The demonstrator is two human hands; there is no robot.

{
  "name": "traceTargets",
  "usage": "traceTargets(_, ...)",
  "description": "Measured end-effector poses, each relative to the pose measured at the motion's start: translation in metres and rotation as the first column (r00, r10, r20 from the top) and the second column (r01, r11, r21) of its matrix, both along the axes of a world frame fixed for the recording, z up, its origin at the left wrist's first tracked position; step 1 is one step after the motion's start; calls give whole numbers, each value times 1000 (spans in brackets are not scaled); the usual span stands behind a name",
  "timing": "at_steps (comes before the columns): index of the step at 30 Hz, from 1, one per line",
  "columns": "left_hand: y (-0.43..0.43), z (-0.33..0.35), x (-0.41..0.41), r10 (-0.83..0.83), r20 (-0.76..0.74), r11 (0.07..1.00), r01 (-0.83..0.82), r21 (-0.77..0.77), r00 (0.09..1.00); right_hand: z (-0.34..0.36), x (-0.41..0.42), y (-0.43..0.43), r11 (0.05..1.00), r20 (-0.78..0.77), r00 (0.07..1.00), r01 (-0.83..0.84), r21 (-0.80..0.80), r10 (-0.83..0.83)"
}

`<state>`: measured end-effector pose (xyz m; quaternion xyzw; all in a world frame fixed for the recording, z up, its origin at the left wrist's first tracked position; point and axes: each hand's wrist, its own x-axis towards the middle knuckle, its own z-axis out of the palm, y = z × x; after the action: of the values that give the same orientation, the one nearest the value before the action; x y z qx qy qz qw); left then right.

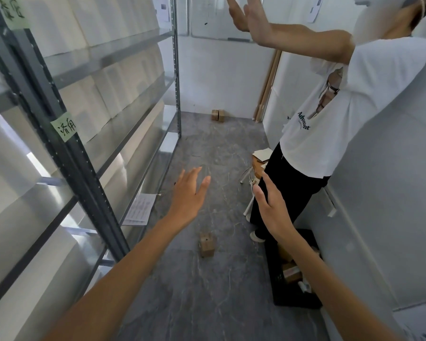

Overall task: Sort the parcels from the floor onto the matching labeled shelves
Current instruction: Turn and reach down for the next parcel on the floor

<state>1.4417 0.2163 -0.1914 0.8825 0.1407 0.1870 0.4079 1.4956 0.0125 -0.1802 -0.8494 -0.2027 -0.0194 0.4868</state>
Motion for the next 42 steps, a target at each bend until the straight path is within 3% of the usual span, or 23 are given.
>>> traceTargets(12,21,-51,115,90,-123,995,-95,-34,988,-58,126,23,994,-193,980,-72,-87,54)
traceTargets(22,24,-155,173,216,-367,901,-330,-281,905,-164,229,43,974,-396,917,-132,-184,50)
traceTargets(27,43,-213,207,215,-396,879,-354,-319,893,-230,264,64,971,-497,866,-158,-182,48)
traceTargets(33,71,-359,245,236,-486,852,-420,-312,841,-385,303,94,974,-605,795,-102,-203,-43)
traceTargets(39,81,-583,278,152,-592,795,-454,-402,791,-612,338,121,971,-730,669,-48,-234,-143)
traceTargets(42,90,-689,308,118,-602,777,-451,-439,789,-717,363,142,974,-806,553,52,-221,-212)
